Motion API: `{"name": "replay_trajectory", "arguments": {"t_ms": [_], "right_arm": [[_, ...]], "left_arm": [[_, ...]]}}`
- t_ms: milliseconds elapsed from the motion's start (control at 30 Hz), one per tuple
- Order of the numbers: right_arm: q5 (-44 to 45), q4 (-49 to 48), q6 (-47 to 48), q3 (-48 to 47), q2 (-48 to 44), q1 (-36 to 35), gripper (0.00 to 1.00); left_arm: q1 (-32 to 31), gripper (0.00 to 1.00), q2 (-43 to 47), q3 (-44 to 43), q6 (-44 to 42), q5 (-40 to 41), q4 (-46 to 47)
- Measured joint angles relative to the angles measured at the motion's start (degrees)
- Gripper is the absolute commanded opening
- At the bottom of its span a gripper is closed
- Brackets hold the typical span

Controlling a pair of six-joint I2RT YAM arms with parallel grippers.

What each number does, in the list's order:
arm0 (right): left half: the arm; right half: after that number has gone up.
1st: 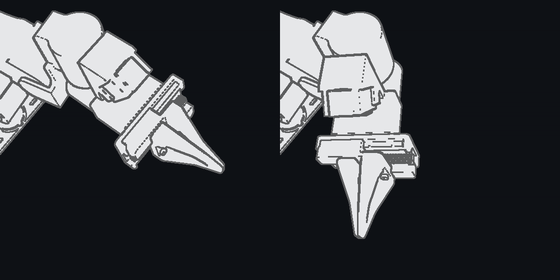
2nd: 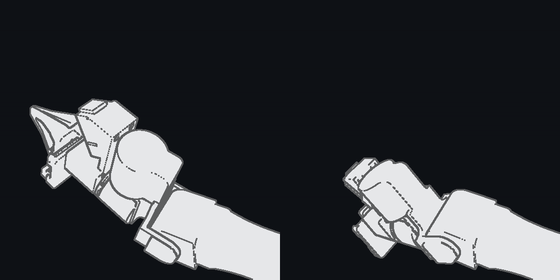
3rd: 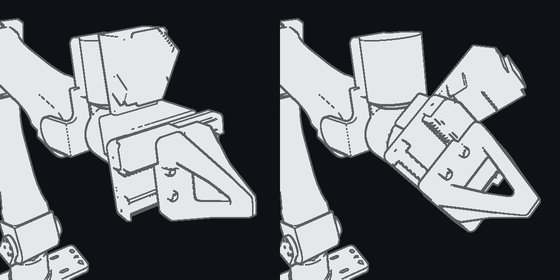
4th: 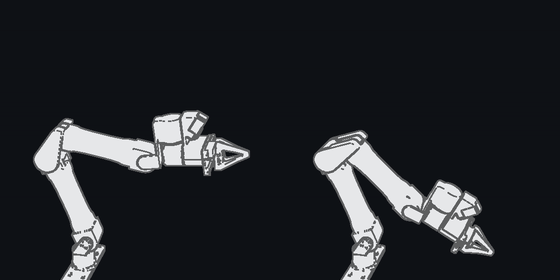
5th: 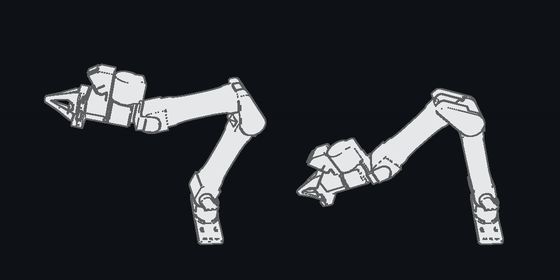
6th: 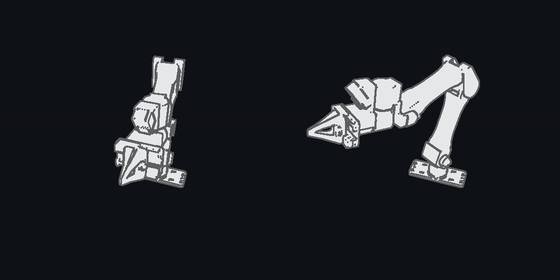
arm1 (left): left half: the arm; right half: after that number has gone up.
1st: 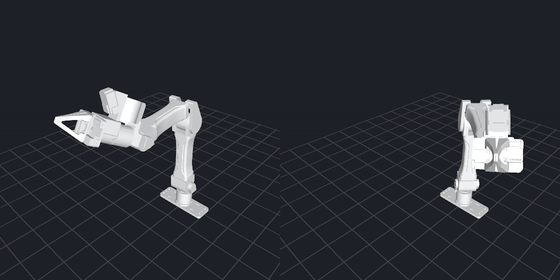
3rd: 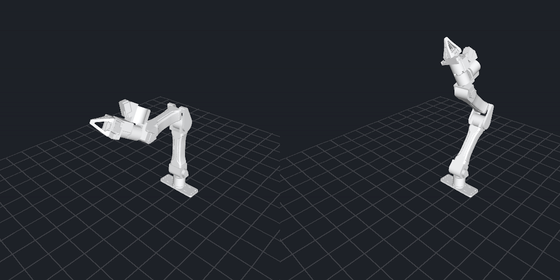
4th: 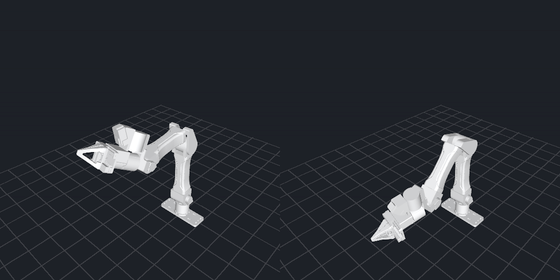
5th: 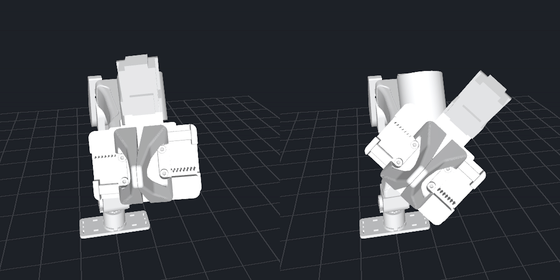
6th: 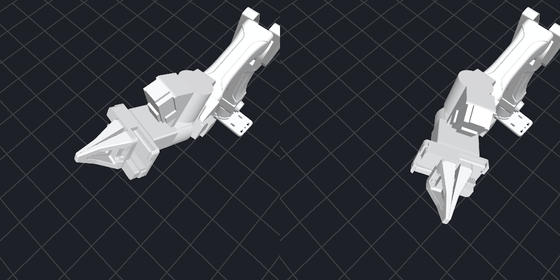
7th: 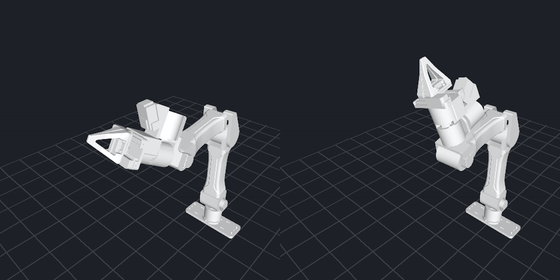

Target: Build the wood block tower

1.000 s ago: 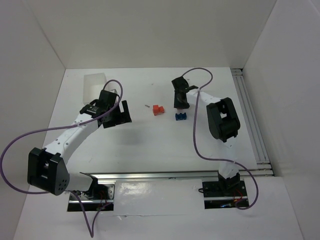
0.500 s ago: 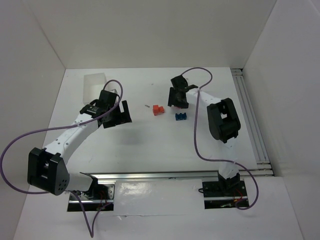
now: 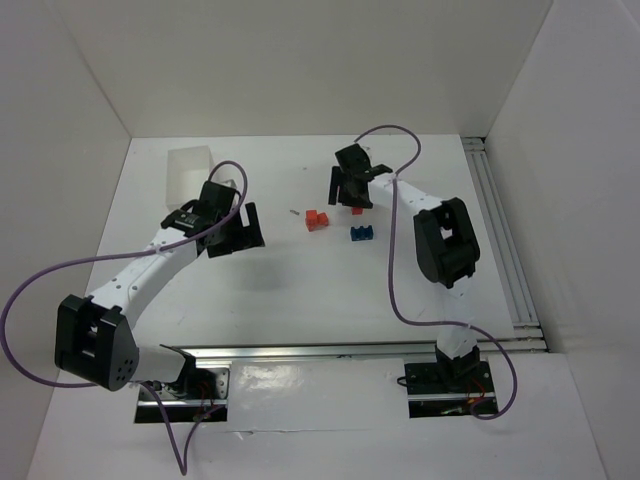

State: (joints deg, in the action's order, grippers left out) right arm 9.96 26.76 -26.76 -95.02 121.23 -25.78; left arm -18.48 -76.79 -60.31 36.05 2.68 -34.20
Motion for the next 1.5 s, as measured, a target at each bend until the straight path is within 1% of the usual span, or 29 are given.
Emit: {"name": "replay_trajectory", "arguments": {"t_ms": [67, 233, 267, 367, 533, 633, 733, 767, 800, 900, 933, 967, 1133, 1267, 1500], "right_arm": [[3.21, 0.52, 1.16, 0.00, -0.74, 0.00, 0.84], [6.47, 1.55, 3.34, -0.13, -1.20, 0.28, 0.95], [6.69, 1.86, 3.87, -0.15, -1.11, 0.39, 0.97], [6.40, 2.60, 5.05, -0.57, -0.66, 0.92, 0.97], [5.49, 2.64, 6.23, -1.51, 1.51, 1.40, 0.83], [5.22, 2.82, 6.69, -2.03, 2.89, 1.68, 0.78], [4.98, 2.89, 7.21, -2.93, 4.07, 1.79, 0.68], [4.94, 2.89, 7.37, -3.10, 4.33, 1.79, 0.64], [4.92, 2.91, 7.43, -3.21, 4.48, 1.79, 0.55], [5.07, 2.91, 7.89, -3.30, 4.72, 1.81, 0.39], [5.11, 2.89, 7.82, -3.30, 4.72, 1.81, 0.31], [5.18, 2.91, 7.87, -3.30, 4.72, 1.81, 0.29], [5.31, 2.91, 8.00, -3.32, 4.57, 1.81, 0.29], [5.20, 2.80, 7.98, -1.92, 2.25, 1.09, 0.29], [4.33, 2.69, 8.20, -1.36, -2.03, -2.99, 0.30]], "left_arm": [[0.00, 0.99, 0.00, 0.22, 0.00, 0.00, -0.02], [0.00, 0.99, 0.00, 0.44, 0.00, 0.00, -0.02], [0.00, 0.99, 0.00, 0.44, 0.00, 0.00, -0.02], [-0.22, 0.99, 0.00, 0.44, 0.00, 0.00, -0.02], [-0.50, 0.99, 0.00, 0.44, 0.00, 0.00, -0.02], [-0.55, 0.99, -0.07, 0.44, 0.00, 0.02, 0.00], [-0.55, 0.99, -0.20, 0.44, 0.00, 0.02, 0.00], [-0.55, 0.99, -0.28, 0.44, 0.00, 0.02, 0.04], [-0.55, 0.99, -0.42, 0.44, 0.00, 0.02, 0.04], [-0.55, 0.99, -0.83, 0.44, 0.00, 0.02, 0.04], [-0.55, 0.99, -0.87, 0.44, 0.00, 0.02, 0.07], [-0.55, 0.99, -0.92, 0.44, 0.00, 0.02, 0.07], [-0.55, 0.99, -0.94, 0.44, 0.02, 0.02, 0.07], [-0.55, 0.99, -1.14, 0.44, 0.15, 0.02, 0.35], [-0.55, 0.99, -1.49, 0.44, 0.15, 0.02, 0.39]]}}
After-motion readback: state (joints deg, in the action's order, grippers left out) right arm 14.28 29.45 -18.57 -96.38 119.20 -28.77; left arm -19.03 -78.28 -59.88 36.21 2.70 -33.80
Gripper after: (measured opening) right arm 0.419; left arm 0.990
